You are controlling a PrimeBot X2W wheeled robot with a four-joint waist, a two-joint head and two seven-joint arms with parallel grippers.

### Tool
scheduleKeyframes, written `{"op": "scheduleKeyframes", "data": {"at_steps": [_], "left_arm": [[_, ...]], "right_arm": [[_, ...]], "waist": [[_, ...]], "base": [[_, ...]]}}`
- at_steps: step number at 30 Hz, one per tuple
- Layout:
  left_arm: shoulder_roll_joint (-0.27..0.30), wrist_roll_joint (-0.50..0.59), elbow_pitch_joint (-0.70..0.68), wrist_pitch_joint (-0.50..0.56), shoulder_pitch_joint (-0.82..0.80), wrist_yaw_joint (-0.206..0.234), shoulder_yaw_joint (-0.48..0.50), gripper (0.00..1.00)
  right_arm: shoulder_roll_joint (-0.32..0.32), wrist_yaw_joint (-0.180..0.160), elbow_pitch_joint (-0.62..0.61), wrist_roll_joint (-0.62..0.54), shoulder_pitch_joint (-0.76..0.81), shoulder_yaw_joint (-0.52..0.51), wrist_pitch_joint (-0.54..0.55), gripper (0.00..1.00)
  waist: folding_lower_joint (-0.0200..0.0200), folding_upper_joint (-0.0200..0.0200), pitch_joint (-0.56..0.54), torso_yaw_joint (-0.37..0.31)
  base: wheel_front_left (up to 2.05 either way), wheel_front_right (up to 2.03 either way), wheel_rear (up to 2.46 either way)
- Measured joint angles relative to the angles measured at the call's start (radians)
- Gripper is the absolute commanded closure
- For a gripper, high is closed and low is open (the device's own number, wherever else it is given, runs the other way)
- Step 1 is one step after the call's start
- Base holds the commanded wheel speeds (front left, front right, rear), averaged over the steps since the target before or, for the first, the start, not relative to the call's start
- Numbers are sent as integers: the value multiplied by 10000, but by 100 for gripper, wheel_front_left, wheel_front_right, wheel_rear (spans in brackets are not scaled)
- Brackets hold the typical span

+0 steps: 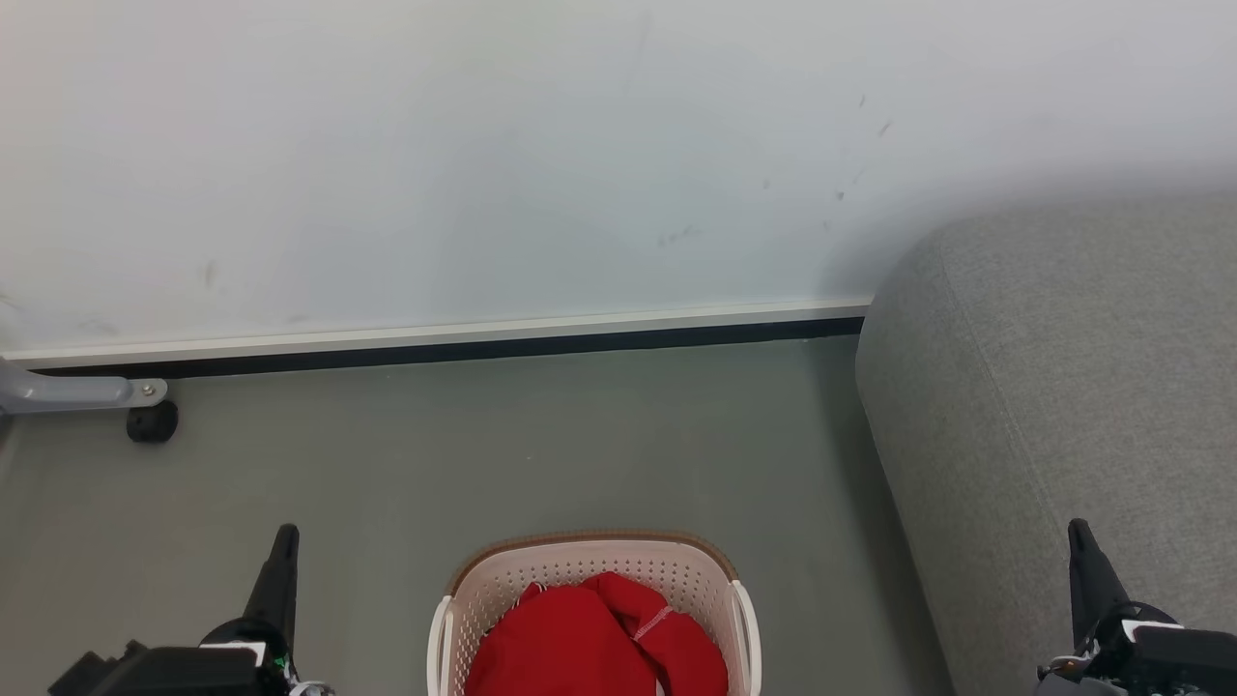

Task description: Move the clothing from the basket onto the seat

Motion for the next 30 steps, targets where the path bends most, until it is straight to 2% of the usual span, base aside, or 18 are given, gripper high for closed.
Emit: {"op": "scheduleKeyframes", "data": {"at_steps": [1, 2, 3, 4, 13, 14, 20, 30], "left_arm": [[0, 0, 0, 0, 0, 0, 0, 100], [-6, 2, 35, 0, 20, 2, -8, 0], [-25, 2, 130, 0, 78, 4, -15, 100], [-56, 2, 230, 0, 168, 4, -23, 0], [-90, 2, 291, -111, 252, 12, -153, 0], [-61, 301, 272, -380, 44, 10, -431, 0], [94, 867, 245, -729, -82, 10, -767, 0], [527, 2619, 155, -1189, -464, 105, -1488, 0]], "right_arm": [[0, 0, 0, 0, 0, 0, 0, 100], [8, -2, 46, -2, 11, 6, 0, 0], [29, -13, 142, -2, 45, 12, 0, 100], [58, -17, 247, -2, 104, 19, 0, 0], [111, -21, 290, -71, 215, 71, -104, 0], [77, -21, 228, -431, 188, 207, -374, 0], [-67, -21, 107, -1066, 80, 468, -694, 0], [-466, -98, -67, -2738, -41, 1030, -1162, 0]], "waist": [[0, 1, 0, 0], [0, 0, 0, 0], [0, 0, 0, 0], [0, 0, 0, 0], [0, 0, 7, -7], [0, 0, 17, -9], [0, 0, 23, -6], [0, 1, 39, 5]], "base": [[0, 0, 0], [0, 0, 0], [0, 0, 0], [0, 0, 0], [0, 0, 0], [0, 0, 0], [0, 0, 0], [0, 0, 0]]}}
